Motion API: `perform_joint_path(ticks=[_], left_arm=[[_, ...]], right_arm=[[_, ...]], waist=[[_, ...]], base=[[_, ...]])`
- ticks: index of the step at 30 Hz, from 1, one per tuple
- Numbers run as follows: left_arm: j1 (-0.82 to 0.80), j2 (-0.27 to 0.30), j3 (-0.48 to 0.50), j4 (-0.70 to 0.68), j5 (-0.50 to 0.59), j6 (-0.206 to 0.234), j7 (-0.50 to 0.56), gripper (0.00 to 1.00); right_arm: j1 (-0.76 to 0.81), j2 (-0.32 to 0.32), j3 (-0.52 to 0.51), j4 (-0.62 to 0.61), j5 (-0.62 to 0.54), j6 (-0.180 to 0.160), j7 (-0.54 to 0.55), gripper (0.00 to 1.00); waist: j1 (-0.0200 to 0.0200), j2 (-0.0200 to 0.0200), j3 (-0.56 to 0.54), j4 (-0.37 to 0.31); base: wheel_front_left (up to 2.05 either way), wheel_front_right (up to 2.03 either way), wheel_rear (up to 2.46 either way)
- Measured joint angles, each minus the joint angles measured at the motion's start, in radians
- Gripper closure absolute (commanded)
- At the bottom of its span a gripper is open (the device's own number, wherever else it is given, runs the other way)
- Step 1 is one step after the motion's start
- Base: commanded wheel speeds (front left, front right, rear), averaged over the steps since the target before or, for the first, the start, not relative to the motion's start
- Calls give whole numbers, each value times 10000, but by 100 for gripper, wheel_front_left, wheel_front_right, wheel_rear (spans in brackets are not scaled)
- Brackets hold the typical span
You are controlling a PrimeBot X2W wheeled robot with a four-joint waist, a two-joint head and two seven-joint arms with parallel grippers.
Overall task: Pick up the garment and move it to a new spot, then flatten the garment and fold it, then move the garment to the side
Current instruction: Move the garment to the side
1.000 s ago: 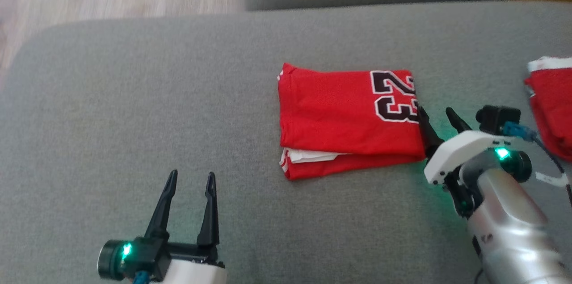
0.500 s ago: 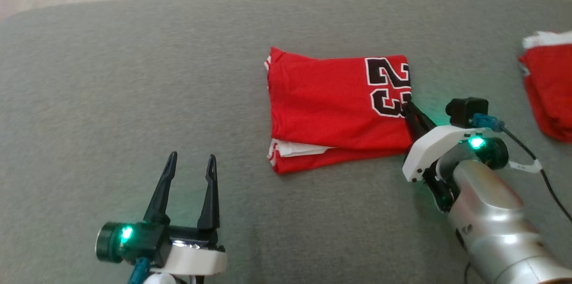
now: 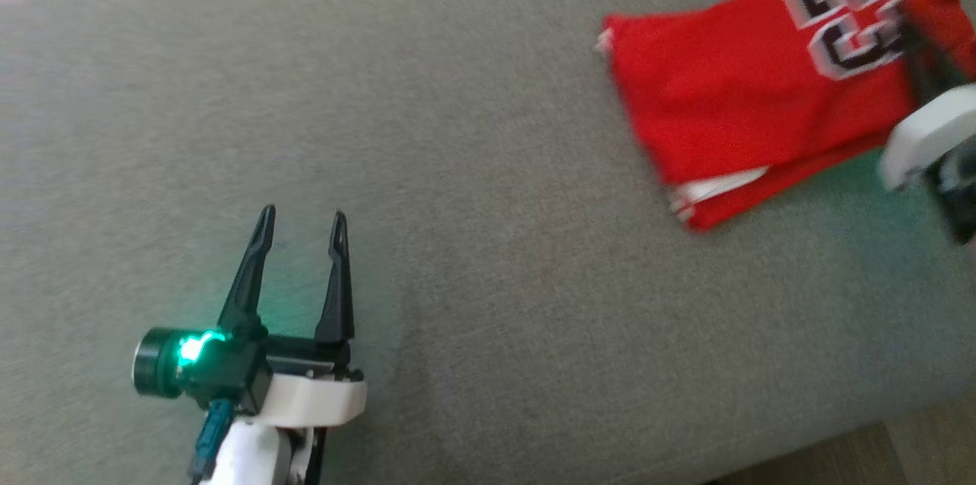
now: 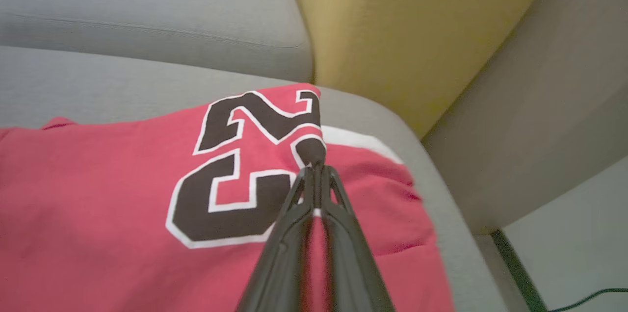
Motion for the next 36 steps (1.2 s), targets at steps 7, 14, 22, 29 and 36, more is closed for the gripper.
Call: perform_joint_path(ticks=[7,14,22,29,36], left_arm=[[-420,4,48,-46,157,-155,0,0],[-614,2,169,-48,242,-217,0,0],[-564,-8,263,-92,-245,201,0,0],[326,-13,117,205,-1099,579,2,0],[1190,-12,-31,359,-1269,646,2,0]], right_arm=[[-657,-1172,-1043,-487,-418,0,84,100],[-747,-1381,-2685,-523,-1469,0,370,0],[1234,763,-3219,-1603,-2209,0,-199,0],[3787,2309,-1034,-2744,-951,0,-627,0],[5974,2652,-692,-4920,-157,0,-717,0]], waist=[[1,0,857,-480],[-1,0,1058,-465],[-2,0,112,46],[-4,1,-1179,750],[-5,1,-2502,1606]], base=[[0,0,0],[0,0,0],[0,0,0],[0,0,0],[0,0,0]])
